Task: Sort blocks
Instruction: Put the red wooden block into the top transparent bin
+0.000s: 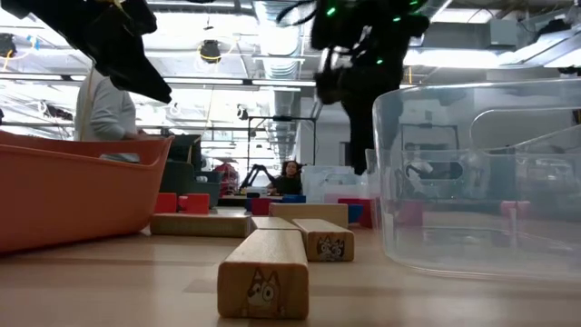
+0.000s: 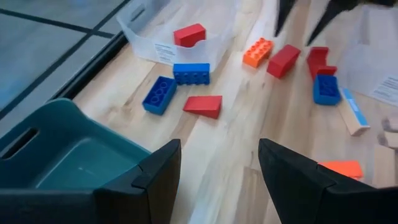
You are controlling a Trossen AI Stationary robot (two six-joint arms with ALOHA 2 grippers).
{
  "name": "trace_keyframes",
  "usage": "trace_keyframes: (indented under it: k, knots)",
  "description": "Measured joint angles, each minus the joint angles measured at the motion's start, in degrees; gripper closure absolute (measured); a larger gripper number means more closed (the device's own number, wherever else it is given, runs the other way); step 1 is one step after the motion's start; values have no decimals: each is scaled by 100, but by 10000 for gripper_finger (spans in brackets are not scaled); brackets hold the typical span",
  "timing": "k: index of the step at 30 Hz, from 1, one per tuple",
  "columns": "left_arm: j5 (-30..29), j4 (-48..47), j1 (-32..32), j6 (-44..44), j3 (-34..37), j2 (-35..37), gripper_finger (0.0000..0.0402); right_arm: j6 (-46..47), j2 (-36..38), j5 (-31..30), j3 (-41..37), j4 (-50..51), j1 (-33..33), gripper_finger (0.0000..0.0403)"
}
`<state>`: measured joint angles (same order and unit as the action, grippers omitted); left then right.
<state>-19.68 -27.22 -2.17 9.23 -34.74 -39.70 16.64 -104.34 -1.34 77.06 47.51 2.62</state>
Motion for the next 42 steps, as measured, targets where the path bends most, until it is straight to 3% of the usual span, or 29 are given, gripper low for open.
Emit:
trace_keyframes:
  k: [12,20,31,36,42]
  knots:
    - [162,-182,199,3,0,9,192,-410,-1541,122,2039,1749,52,176]
    - [162,-339,344,160,0,280,192,-513,-2124,142,2601,2516,59,176]
    - [159,-572,345,211,0,551,192,-594,-2621,196,2756,2648,37,179]
    - [148,-588,345,201,0,564,192,-706,-2622,197,2756,2644,39,202]
    - [146,-599,345,202,0,564,192,-806,-2622,188,2756,2646,54,272]
